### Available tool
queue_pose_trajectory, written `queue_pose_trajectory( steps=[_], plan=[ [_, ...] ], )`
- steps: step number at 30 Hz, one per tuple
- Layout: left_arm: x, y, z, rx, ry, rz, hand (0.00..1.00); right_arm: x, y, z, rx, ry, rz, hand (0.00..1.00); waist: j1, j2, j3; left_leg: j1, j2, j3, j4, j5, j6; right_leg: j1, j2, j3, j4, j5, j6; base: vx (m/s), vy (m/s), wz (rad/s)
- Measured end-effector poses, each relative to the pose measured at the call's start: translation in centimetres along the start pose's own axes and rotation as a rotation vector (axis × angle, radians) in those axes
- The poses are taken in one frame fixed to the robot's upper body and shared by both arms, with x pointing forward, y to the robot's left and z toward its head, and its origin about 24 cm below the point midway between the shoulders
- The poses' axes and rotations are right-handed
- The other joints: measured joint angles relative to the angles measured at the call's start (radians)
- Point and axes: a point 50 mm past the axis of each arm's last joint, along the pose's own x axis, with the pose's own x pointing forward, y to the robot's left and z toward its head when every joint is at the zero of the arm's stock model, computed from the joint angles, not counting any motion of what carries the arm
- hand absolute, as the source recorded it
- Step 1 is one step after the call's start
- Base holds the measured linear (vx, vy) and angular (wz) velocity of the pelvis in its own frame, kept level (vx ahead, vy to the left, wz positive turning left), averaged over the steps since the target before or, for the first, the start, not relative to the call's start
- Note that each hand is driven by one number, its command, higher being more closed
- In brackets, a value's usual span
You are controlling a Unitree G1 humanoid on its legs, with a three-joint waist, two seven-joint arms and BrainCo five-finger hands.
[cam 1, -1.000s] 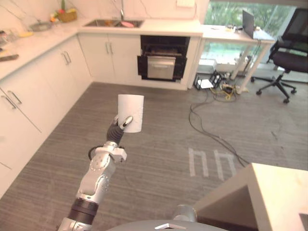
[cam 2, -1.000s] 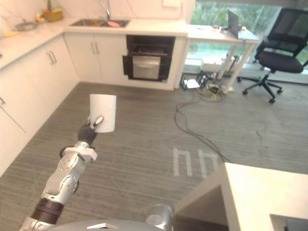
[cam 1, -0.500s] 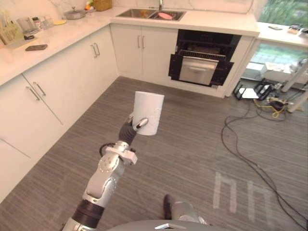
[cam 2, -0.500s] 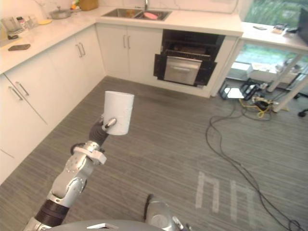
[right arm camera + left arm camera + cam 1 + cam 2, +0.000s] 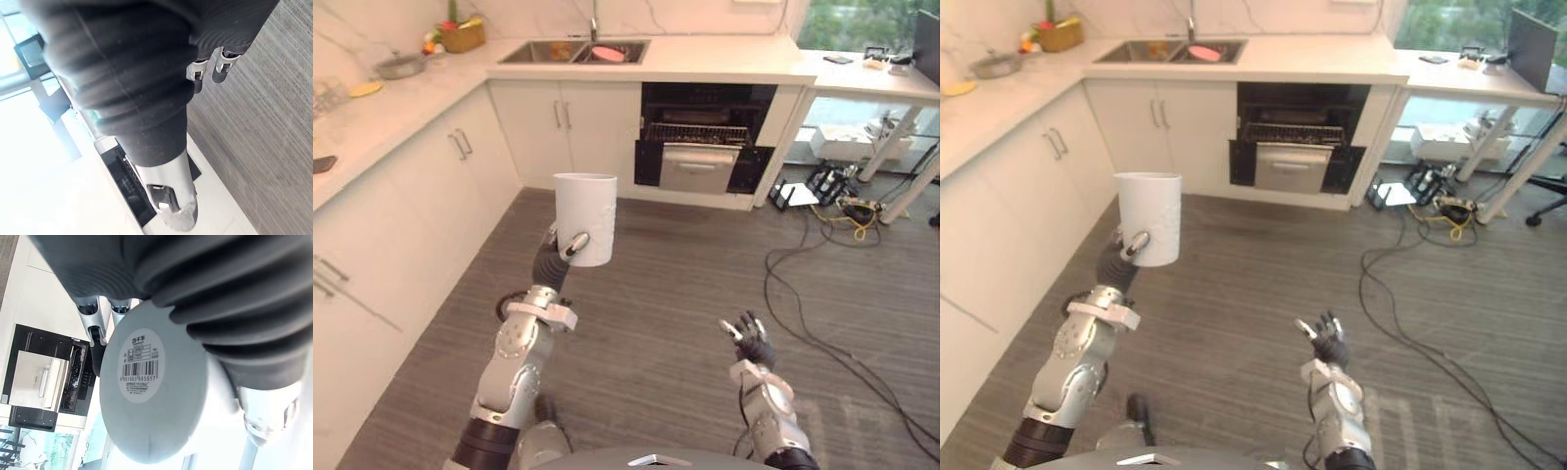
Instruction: Walk over to the sink, pick up the cup, carry it to the dishwasher, place the cup inside the dishwasher, then close the dishwasher door
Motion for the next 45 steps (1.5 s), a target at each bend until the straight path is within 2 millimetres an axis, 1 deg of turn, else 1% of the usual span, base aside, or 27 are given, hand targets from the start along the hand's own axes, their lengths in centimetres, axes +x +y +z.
queue_pose_trajectory(
  steps=[2, 4, 6, 8, 10, 11, 12, 13, 15, 16, 18, 19, 20, 21, 22, 25, 27, 28, 29, 31, 32, 34, 36, 38, 40, 43, 45],
  plan=[
    [-0.9, 2.2, 0.0, 0.03, 0.013, 0.09, 1.0, -1.0, -0.5, -1.9, 0.021, 0.076, -0.025, 0.0, 0.0, -0.029, 0.007, -0.002, -0.019, -0.044, 0.139, -0.039, 0.028, 0.005, 0.013, -0.013, 0.065, -0.03, -0.023, 0.49, 0.264, -0.6],
    [-1.4, 3.2, 0.3, 0.043, 0.0, 0.12, 1.0, -2.3, -2.3, -3.2, 0.023, 0.136, -0.077, 0.0, 0.004, -0.063, -0.013, 0.006, -0.069, -0.076, 0.261, -0.18, 0.042, -0.021, -0.029, -0.02, 0.199, 0.005, -0.083, 0.51, 0.254, -0.41],
    [-1.3, 3.0, 0.9, 0.045, -0.027, 0.096, 1.0, -2.8, -3.0, -3.6, 0.035, 0.155, -0.103, 0.0, -0.001, -0.098, -0.03, 0.043, -0.123, -0.042, 0.232, -0.204, 0.067, -0.102, -0.099, -0.034, 0.356, 0.042, -0.076, 0.34, 0.177, -0.26],
    [-1.3, 2.4, 1.7, 0.047, -0.073, 0.056, 1.0, -3.0, -2.8, -4.1, 0.051, 0.17, -0.097, 0.0, 0.0, -0.127, -0.025, 0.145, -0.191, 0.032, 0.184, -0.23, 0.109, -0.222, -0.229, -0.067, 0.59, 0.228, -0.035, 0.44, 0.204, -0.46],
    [-1.1, 1.6, 1.8, 0.037, -0.089, 0.035, 1.0, -3.2, -2.9, -5.0, 0.027, 0.206, -0.088, 0.0, -0.01, -0.084, -0.03, 0.23, -0.19, 0.05, 0.129, -0.251, 0.125, -0.274, -0.254, -0.105, 0.684, 0.401, -0.074, 0.46, 0.204, -0.38],
    [-1.0, 1.2, 2.3, 0.05, -0.116, 0.024, 1.0, -3.4, -2.3, -5.6, 0.04, 0.219, -0.077, 0.0, -0.012, -0.069, -0.02, 0.287, -0.177, 0.053, 0.082, -0.258, 0.125, -0.322, -0.244, -0.147, 0.774, 0.27, -0.099, 0.34, 0.131, -0.31],
    [-0.9, 1.2, 2.4, 0.049, -0.126, 0.028, 1.0, -3.4, -2.0, -5.8, 0.049, 0.222, -0.073, 0.0, -0.013, -0.059, -0.016, 0.316, -0.171, 0.054, 0.054, -0.258, 0.124, -0.347, -0.232, -0.18, 0.798, 0.204, -0.118, 0.3, 0.077, -0.38],
    [-0.8, 1.1, 2.6, 0.047, -0.14, 0.034, 1.0, -3.6, -1.8, -6.0, 0.057, 0.224, -0.064, 0.0, -0.014, -0.036, -0.011, 0.373, -0.153, 0.058, -0.002, -0.254, 0.111, -0.402, -0.187, -0.244, 0.763, 0.11, -0.122, 0.31, 0.037, -0.38],
    [-0.4, 0.7, 2.8, 0.05, -0.155, 0.018, 1.0, -3.8, -1.6, -5.9, 0.059, 0.216, -0.043, 0.0, -0.03, -0.026, -0.011, 0.409, -0.124, 0.067, -0.055, -0.264, 0.097, -0.475, -0.102, -0.325, 0.493, 0.089, -0.118, 0.3, -0.026, -0.17],
    [0.0, 0.3, 3.0, 0.06, -0.163, -0.003, 1.0, -4.2, -1.8, -5.9, 0.063, 0.209, -0.035, 0.0, -0.039, -0.04, -0.002, 0.431, -0.122, 0.073, -0.07, -0.273, 0.08, -0.503, -0.059, -0.331, 0.228, 0.172, -0.088, 0.24, -0.086, 0.1],
    [-0.1, 0.4, 2.7, 0.089, -0.14, -0.016, 1.0, -5.2, -2.8, -6.4, 0.062, 0.226, -0.053, 0.0, -0.056, -0.087, 0.0, 0.483, -0.156, 0.059, -0.084, -0.3, 0.048, -0.505, -0.047, -0.339, -0.025, 0.299, -0.041, 0.37, -0.146, 0.35],
    [-0.2, 0.4, 2.0, 0.095, -0.107, -0.024, 1.0, -6.4, -3.8, -6.9, 0.055, 0.249, -0.074, 0.0, -0.065, -0.121, -0.007, 0.531, -0.182, 0.024, -0.083, -0.334, 0.022, -0.489, -0.049, -0.307, -0.045, 0.377, -0.086, 0.44, -0.17, 0.53],
    [-0.3, 0.4, 1.5, 0.09, -0.086, -0.022, 1.0, -6.7, -4.2, -7.1, 0.054, 0.259, -0.081, 0.0, -0.067, -0.122, -0.008, 0.549, -0.175, 0.017, -0.084, -0.346, 0.019, -0.479, -0.04, -0.295, -0.037, 0.439, -0.098, 0.49, -0.177, 0.37],
    [-0.6, 0.1, 0.6, 0.065, -0.058, -0.014, 1.0, -6.8, -5.1, -6.6, 0.024, 0.256, -0.085, 0.0, -0.064, -0.057, -0.012, 0.555, -0.136, 0.018, -0.083, -0.375, 0.022, -0.476, 0.0, -0.296, -0.034, 0.459, -0.138, 0.53, -0.147, -0.02],
    [-0.5, -0.1, 0.4, 0.047, -0.056, -0.007, 1.0, -6.4, -5.2, -6.1, 0.008, 0.242, -0.076, 0.0, -0.053, -0.01, -0.007, 0.546, -0.113, 0.021, -0.077, -0.386, 0.042, -0.479, 0.025, -0.3, -0.037, 0.444, -0.15, 0.48, -0.142, -0.1],
    [-0.2, -0.8, 0.6, 0.028, -0.071, -0.021, 1.0, -5.4, -3.7, -5.6, 0.027, 0.21, -0.036, 0.0, -0.042, 0.019, -0.01, 0.52, -0.084, 0.048, -0.014, -0.389, 0.108, -0.479, 0.053, -0.332, 0.009, 0.379, -0.166, 0.24, -0.11, -0.02],
    [-0.3, -0.9, 0.5, 0.022, -0.069, -0.02, 1.0, -5.2, -3.0, -5.8, 0.039, 0.21, -0.018, 0.0, -0.018, 0.017, -0.005, 0.467, -0.05, 0.073, 0.137, -0.376, 0.13, -0.468, 0.052, -0.351, 0.025, 0.352, -0.187, 0.25, -0.136, -0.19],
    [-0.3, -0.9, 0.5, 0.019, -0.069, -0.019, 1.0, -5.1, -2.7, -5.4, 0.041, 0.192, -0.006, 0.0, 0.004, 0.012, 0.002, 0.375, 0.0, 0.065, 0.38, -0.345, 0.145, -0.45, 0.046, -0.369, 0.105, 0.278, -0.197, 0.32, -0.168, -0.06],
    [-0.4, -0.8, 0.5, 0.019, -0.069, -0.015, 1.0, -5.1, -2.9, -5.1, 0.035, 0.18, -0.008, 0.0, 0.002, 0.011, 0.009, 0.348, 0.026, 0.053, 0.473, -0.311, 0.128, -0.424, 0.054, -0.378, 0.097, 0.263, -0.194, 0.3, -0.158, 0.03],
    [-1.2, -0.3, 0.0, 0.007, -0.047, 0.019, 1.0, -4.9, -3.7, -4.2, -0.016, 0.157, -0.014, 0.0, -0.001, 0.04, 0.014, 0.248, 0.135, 0.061, 0.711, -0.062, 0.11, -0.294, 0.103, -0.385, -0.047, 0.26, -0.19, 0.31, -0.042, -0.15],
    [-1.2, -0.1, 0.1, -0.003, -0.048, 0.025, 1.0, -4.8, -3.9, -3.7, -0.018, 0.133, -0.017, 0.0, 0.002, 0.045, 0.009, 0.209, 0.163, 0.104, 0.754, -0.103, 0.087, -0.25, 0.102, -0.382, -0.109, 0.269, -0.196, 0.38, -0.003, -0.25],
    [-1.2, -0.1, 0.1, -0.009, -0.054, 0.022, 1.0, -4.4, -4.4, -2.9, -0.025, 0.101, -0.03, 0.0, -0.006, 0.045, 0.009, 0.178, 0.17, 0.182, 0.7, -0.198, 0.091, -0.214, 0.081, -0.374, -0.138, 0.279, -0.209, 0.29, -0.01, -0.14],
    [-1.3, -0.1, 0.0, -0.012, -0.051, 0.02, 1.0, -4.2, -4.4, -2.6, -0.026, 0.092, -0.033, 0.0, -0.008, 0.043, 0.007, 0.171, 0.147, 0.18, 0.503, -0.246, 0.058, -0.179, 0.065, -0.37, -0.151, 0.27, -0.196, 0.26, 0.009, -0.1],
    [-1.5, 0.1, 0.4, -0.019, -0.066, 0.025, 1.0, -3.9, -4.0, -2.3, -0.018, 0.081, -0.02, 0.0, -0.01, 0.034, 0.002, 0.171, 0.11, 0.1, 0.172, -0.228, 0.012, -0.162, 0.044, -0.356, -0.151, 0.252, -0.177, 0.3, 0.076, -0.18],
    [-2.0, 0.6, 0.5, -0.041, -0.076, 0.045, 1.0, -3.5, -3.7, -1.9, 0.007, 0.051, -0.012, 0.0, -0.011, 0.025, 0.0, 0.159, 0.105, 0.078, 0.021, -0.189, -0.017, -0.161, 0.014, -0.334, -0.14, 0.239, -0.158, 0.25, 0.137, -0.24],
    [-2.6, 1.2, 0.2, -0.039, -0.064, 0.054, 1.0, -3.5, -3.8, -0.9, 0.002, -0.004, -0.007, 0.0, -0.021, 0.019, 0.0, 0.139, 0.07, 0.096, -0.026, -0.158, -0.004, -0.132, -0.054, -0.315, -0.114, 0.226, -0.084, 0.29, 0.258, -0.09],
    [-3.0, 1.4, 0.1, -0.041, -0.064, 0.055, 1.0, -3.3, -3.9, 0.1, -0.021, -0.041, 0.002, 0.0, -0.015, 0.053, -0.011, 0.167, 0.049, 0.086, -0.06, -0.125, 0.03, -0.128, -0.062, -0.285, -0.1, 0.208, -0.027, 0.26, 0.413, -0.55]
  ],
)
